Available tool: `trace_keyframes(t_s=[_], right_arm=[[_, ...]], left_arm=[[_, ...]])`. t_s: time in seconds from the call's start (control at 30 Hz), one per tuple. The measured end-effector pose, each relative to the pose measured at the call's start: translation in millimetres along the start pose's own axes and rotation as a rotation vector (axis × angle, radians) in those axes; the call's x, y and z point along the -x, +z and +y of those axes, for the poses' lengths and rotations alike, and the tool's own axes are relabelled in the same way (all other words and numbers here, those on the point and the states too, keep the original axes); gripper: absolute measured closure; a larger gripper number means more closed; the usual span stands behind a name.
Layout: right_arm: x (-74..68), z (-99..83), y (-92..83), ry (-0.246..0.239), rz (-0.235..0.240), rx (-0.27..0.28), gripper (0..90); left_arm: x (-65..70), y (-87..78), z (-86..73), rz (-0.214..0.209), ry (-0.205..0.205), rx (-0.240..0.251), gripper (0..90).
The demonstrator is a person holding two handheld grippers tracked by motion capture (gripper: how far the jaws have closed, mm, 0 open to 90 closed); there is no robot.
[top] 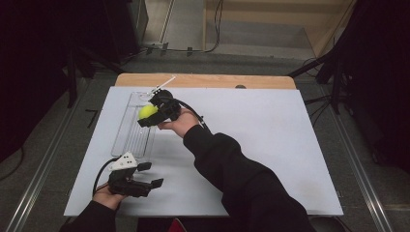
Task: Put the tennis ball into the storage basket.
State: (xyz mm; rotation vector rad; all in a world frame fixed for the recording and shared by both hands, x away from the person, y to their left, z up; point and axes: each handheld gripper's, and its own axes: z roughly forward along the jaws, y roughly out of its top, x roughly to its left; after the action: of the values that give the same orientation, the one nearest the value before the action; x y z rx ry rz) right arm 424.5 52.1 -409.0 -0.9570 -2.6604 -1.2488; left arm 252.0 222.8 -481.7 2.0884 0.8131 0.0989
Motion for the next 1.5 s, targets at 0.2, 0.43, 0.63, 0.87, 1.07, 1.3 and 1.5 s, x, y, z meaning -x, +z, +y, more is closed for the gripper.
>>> trace_keyframes(t_s=[0.2, 0.43, 0.63, 0.87, 1.07, 1.3, 1.5], right_arm=[[-3.7, 1.7, 11.1, 0.002, 0.009, -0.014, 23.1], [-6.5, 5.6, 19.8, 0.025, 0.017, -0.005, 23.0], [-9.3, 8.4, 27.8, 0.019, 0.014, -0.008, 23.0], [-8.7, 9.5, 36.1, 0.014, 0.006, -0.011, 23.0], [-8.8, 11.5, 44.3, 0.012, -0.005, -0.019, 22.9], [-10.7, 12.9, 55.6, 0.005, -0.003, -0.026, 22.9], [-11.2, 10.9, 61.7, 0.009, -0.002, -0.04, 22.9]], left_arm=[[-0.3, -0.6, -0.6, 0.009, 0.002, -0.005, 20.8], [0.0, -0.6, -0.8, 0.005, 0.002, -0.002, 20.8], [-0.1, -0.9, -0.8, 0.004, 0.002, -0.001, 20.8], [0.5, -1.0, -0.4, -0.003, 0.006, 0.0, 20.8], [0.8, -1.4, -0.2, -0.006, 0.006, -0.001, 20.8], [0.8, -1.9, -0.3, -0.007, 0.007, 0.0, 20.8], [1.4, -1.3, -0.2, -0.01, 0.009, 0.004, 20.8]])
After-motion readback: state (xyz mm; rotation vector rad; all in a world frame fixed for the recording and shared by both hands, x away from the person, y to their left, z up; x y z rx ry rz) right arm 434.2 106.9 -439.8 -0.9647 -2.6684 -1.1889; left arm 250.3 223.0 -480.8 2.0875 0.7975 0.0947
